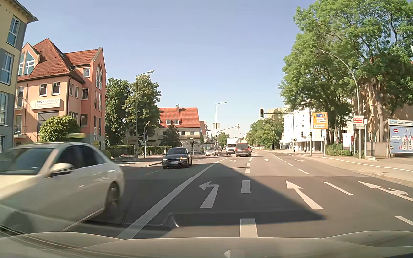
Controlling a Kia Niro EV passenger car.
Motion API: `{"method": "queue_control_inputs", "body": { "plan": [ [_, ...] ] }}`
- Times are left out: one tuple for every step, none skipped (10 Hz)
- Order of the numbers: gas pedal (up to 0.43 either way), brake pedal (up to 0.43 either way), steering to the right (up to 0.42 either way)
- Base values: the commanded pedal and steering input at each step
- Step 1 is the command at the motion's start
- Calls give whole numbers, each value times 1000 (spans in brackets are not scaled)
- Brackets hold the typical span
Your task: Follow the waypoints while adhering to traffic rules and regulations
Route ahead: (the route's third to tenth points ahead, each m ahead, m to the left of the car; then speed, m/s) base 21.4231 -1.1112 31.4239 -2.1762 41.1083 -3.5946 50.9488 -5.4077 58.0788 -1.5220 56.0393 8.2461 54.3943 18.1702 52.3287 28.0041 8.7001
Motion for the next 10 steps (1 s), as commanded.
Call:
{"method": "queue_control_inputs", "body": {
  "plan": [
    [20,0,12],
    [8,0,13],
    [0,0,14],
    [0,0,15],
    [0,0,18],
    [0,0,20],
    [0,0,21],
    [0,0,21],
    [0,0,24],
    [0,0,27]
  ]
}}
